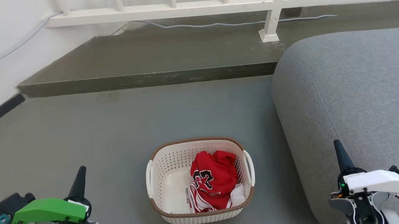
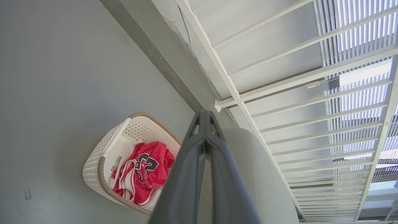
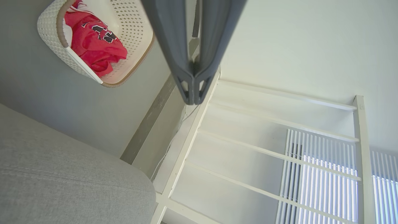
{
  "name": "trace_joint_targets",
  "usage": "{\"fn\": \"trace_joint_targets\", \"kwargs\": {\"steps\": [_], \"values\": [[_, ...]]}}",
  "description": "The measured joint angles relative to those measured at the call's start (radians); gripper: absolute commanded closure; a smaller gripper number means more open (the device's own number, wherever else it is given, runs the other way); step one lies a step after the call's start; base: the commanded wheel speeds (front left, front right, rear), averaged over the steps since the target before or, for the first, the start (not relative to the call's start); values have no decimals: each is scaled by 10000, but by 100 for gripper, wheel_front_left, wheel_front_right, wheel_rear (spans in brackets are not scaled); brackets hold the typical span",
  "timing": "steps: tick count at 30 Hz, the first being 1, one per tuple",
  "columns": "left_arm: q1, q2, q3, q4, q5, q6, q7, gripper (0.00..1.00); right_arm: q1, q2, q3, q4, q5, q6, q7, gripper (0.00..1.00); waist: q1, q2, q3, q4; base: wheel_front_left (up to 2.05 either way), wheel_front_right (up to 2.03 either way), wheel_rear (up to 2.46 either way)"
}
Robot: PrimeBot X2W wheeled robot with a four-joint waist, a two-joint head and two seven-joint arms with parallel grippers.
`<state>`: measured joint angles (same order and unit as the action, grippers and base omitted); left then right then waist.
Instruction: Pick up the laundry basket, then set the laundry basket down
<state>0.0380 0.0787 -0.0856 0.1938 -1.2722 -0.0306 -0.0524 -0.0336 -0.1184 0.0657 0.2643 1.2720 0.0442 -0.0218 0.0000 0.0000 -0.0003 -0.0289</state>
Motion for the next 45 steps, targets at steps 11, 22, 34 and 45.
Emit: {"fn": "trace_joint_targets", "kwargs": {"steps": [11,22,34,45], "values": [[-219,40,222,209,-1369,-311,268,100,-57,186,-504,15,1214,261,322,100,0,0,13,97,0,0,0],[-472,81,460,359,-2729,-573,556,100,-142,299,-1005,40,2410,489,623,100,0,0,25,193,0,0,0],[-699,121,671,556,-4057,-826,798,100,-202,487,-1517,61,3662,700,930,100,0,0,37,287,0,0,0],[-709,121,686,602,-4057,-836,840,100,-204,512,-1536,82,3672,700,932,100,0,0,35,288,0,0,0]]}}
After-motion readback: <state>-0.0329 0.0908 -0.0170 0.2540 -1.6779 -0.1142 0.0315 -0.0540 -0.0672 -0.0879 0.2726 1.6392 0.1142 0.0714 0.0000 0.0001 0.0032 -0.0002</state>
